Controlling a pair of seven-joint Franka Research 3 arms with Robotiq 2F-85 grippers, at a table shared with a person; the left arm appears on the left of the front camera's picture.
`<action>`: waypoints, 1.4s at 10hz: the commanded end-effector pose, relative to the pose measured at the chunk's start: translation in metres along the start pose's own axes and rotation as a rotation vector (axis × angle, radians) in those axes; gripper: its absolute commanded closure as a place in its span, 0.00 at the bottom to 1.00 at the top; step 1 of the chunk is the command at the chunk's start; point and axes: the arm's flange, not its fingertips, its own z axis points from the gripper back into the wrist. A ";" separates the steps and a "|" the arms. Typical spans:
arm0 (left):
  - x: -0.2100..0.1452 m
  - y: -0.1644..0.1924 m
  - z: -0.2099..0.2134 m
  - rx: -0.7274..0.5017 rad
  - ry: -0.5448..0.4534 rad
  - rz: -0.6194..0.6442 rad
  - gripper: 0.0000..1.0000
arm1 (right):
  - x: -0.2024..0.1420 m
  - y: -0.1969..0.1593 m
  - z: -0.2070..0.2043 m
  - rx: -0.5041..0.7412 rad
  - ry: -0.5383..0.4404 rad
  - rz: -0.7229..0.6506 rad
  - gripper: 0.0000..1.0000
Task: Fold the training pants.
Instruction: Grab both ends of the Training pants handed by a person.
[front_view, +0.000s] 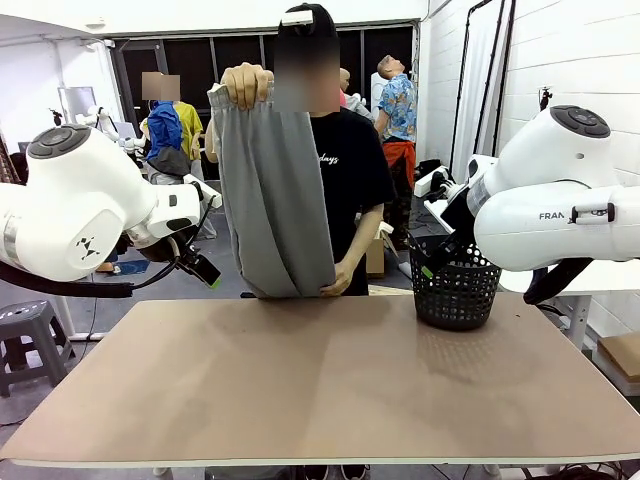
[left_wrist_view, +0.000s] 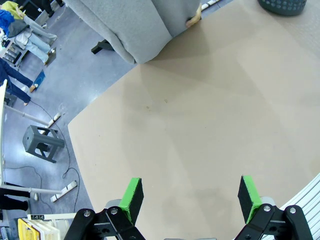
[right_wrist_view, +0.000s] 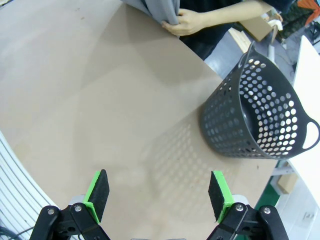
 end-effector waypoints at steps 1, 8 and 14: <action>0.000 0.002 0.000 0.006 -0.003 -0.007 0.00 | 0.000 0.000 0.000 0.000 0.000 0.001 0.00; 0.000 0.002 0.000 0.006 -0.003 -0.007 0.00 | 0.000 0.000 0.000 0.000 0.000 0.001 0.00; 0.000 0.002 0.000 0.006 -0.003 -0.007 0.00 | 0.000 0.000 0.000 0.000 0.000 0.001 0.00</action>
